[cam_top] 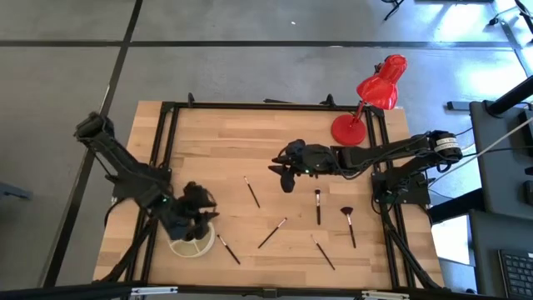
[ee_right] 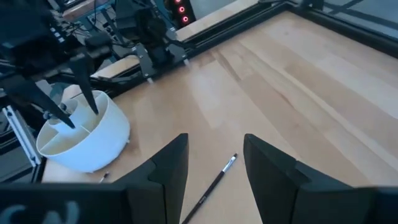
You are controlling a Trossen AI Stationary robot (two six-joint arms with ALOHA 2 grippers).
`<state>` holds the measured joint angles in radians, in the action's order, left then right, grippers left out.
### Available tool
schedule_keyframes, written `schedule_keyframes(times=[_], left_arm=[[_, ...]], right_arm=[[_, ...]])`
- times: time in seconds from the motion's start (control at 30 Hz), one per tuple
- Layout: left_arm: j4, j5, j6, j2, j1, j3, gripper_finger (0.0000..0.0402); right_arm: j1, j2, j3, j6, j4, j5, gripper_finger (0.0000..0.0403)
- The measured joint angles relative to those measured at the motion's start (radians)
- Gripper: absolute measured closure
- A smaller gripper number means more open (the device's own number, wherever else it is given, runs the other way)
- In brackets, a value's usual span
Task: Put items in baskets/containers
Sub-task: Put the black eyeshadow brush into the white organizer
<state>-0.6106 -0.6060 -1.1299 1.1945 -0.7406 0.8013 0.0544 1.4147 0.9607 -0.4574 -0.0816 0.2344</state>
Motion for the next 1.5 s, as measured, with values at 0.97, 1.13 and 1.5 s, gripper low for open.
schedule_keyframes(times=[0.97,1.13,1.5], left_arm=[[-0.106,0.032,0.534,0.209,0.349,0.075,0.0284],[0.067,0.071,0.809,0.287,0.491,0.075,0.0285],[0.225,0.369,0.339,0.418,0.811,0.075,0.0281]], right_arm=[[-0.075,-0.027,0.034,0.074,0.112,-0.182,0.025],[-0.052,-0.085,0.034,0.101,0.216,-0.17,0.025],[-0.006,-0.168,0.033,0.102,0.337,0.035,0.025]])
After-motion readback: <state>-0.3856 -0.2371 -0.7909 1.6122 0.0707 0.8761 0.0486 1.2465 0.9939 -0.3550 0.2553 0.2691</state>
